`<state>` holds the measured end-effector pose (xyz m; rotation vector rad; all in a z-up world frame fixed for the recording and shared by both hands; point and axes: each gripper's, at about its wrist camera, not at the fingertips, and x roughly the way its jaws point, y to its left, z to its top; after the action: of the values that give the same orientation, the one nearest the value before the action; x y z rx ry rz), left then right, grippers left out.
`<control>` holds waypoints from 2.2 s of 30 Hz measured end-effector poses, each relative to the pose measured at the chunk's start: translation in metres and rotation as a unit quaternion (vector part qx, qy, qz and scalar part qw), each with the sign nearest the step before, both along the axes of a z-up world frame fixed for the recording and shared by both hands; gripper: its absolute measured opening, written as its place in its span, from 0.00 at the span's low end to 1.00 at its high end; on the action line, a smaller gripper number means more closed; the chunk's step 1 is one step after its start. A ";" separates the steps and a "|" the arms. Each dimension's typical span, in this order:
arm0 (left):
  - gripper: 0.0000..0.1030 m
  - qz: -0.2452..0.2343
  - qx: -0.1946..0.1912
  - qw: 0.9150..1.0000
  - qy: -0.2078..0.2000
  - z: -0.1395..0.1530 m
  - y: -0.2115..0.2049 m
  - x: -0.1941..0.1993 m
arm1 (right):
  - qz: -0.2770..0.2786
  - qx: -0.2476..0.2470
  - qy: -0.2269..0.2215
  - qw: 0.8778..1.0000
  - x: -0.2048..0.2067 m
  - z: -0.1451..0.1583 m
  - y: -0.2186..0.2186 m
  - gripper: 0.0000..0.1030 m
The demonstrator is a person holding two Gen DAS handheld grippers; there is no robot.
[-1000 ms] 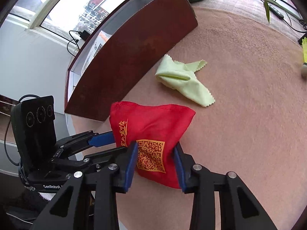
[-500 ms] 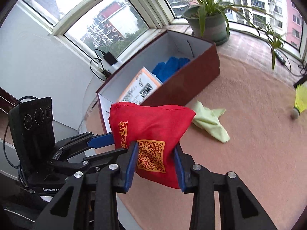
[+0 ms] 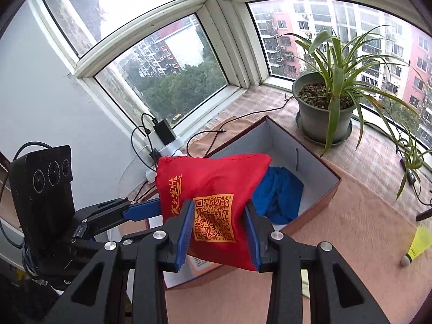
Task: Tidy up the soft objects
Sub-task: 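Carry the red bag into the box and open both tools, then move the left tool to the green cloth while right tool approaches the shuttlecock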
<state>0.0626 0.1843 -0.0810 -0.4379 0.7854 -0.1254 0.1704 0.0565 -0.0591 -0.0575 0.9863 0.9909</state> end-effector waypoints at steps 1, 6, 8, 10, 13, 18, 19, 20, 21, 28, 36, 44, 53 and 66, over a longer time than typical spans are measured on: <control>0.46 0.002 0.000 1.000 0.003 -0.001 0.003 0.005 | -0.001 -0.003 -0.003 1.000 0.003 -0.002 0.004 0.33; 0.46 0.008 -0.004 1.000 0.022 -0.013 0.019 0.031 | -0.006 -0.022 -0.018 1.000 0.024 -0.010 0.024 0.33; 0.46 0.011 -0.002 1.000 0.026 -0.015 0.022 0.038 | -0.007 -0.026 -0.019 0.999 0.031 -0.014 0.029 0.33; 0.46 0.012 -0.002 0.999 0.031 -0.019 0.024 0.044 | -0.009 -0.029 -0.019 0.999 0.038 -0.018 0.033 0.33; 0.46 0.014 0.001 0.999 0.039 -0.024 0.027 0.052 | -0.015 -0.037 -0.026 0.999 0.046 -0.023 0.037 0.33; 0.46 0.048 0.024 0.997 0.054 -0.032 0.035 0.060 | -0.043 -0.045 -0.039 0.997 0.057 -0.027 0.036 0.34; 0.46 0.053 0.020 0.997 0.055 -0.032 0.038 0.060 | -0.050 -0.041 -0.040 0.997 0.058 -0.026 0.034 0.35; 0.46 0.058 0.016 0.997 0.054 -0.032 0.042 0.058 | -0.054 -0.036 -0.038 0.997 0.059 -0.024 0.031 0.35; 0.46 0.061 0.016 0.997 0.052 -0.030 0.044 0.055 | -0.054 -0.032 -0.037 0.997 0.059 -0.023 0.028 0.36; 0.46 0.067 0.032 0.997 0.037 -0.015 0.045 0.031 | -0.054 -0.030 -0.052 0.997 0.047 -0.017 0.011 0.42; 0.47 0.070 0.032 0.997 0.021 0.001 0.034 -0.009 | -0.070 -0.027 -0.063 0.995 0.026 -0.011 -0.027 0.47; 0.51 0.069 0.051 0.996 0.009 0.009 0.006 -0.051 | -0.096 -0.045 -0.120 0.987 -0.005 -0.009 -0.090 0.47; 0.58 0.056 0.061 0.997 0.001 0.002 -0.053 -0.078 | -0.099 -0.044 -0.150 0.983 -0.044 -0.017 -0.176 0.58; 0.59 0.029 0.044 0.997 0.056 -0.051 -0.139 -0.066 | -0.159 -0.091 -0.109 0.977 -0.026 -0.058 -0.303 0.62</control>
<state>-0.0038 0.0455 -0.1322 -0.3865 0.8836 -0.0129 0.1447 -0.2467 -0.1170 -0.1531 0.8505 0.5852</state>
